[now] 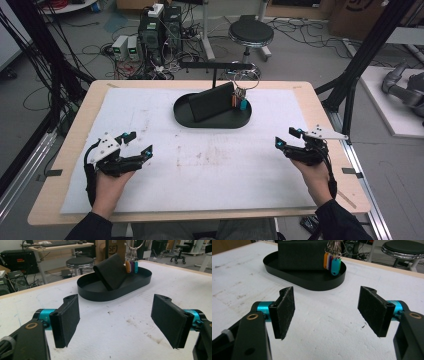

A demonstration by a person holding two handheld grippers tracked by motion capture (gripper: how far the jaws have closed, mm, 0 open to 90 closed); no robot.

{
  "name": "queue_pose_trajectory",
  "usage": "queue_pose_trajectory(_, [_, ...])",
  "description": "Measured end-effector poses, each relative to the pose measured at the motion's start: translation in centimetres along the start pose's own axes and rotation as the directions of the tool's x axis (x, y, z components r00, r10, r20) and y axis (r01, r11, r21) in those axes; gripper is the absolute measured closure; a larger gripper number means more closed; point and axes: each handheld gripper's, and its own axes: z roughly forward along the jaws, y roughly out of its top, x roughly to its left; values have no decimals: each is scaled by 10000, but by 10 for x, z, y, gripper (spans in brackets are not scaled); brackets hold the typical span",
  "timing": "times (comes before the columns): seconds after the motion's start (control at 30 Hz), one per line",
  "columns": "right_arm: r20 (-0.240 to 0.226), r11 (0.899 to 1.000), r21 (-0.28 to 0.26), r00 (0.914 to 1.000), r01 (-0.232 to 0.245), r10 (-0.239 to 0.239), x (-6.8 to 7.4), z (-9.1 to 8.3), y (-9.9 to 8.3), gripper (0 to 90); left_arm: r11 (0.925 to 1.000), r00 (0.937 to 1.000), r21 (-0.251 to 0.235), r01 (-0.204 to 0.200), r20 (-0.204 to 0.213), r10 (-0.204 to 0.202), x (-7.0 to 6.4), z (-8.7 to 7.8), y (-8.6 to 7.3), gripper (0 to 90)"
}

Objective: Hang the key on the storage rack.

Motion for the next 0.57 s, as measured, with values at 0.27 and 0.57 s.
queue_pose_trajectory(0.27, [121, 9999, 120, 9999, -74, 73, -5, -1, -4, 300, 10000, 10000, 25, -87, -12, 87, 0, 2, 1, 230])
queue_pose_trajectory(0.57, [86, 9997, 169, 9998, -192, 190, -8, 0, -5, 289, 9997, 9997, 73, -243, 16, 243, -2, 3, 1, 230])
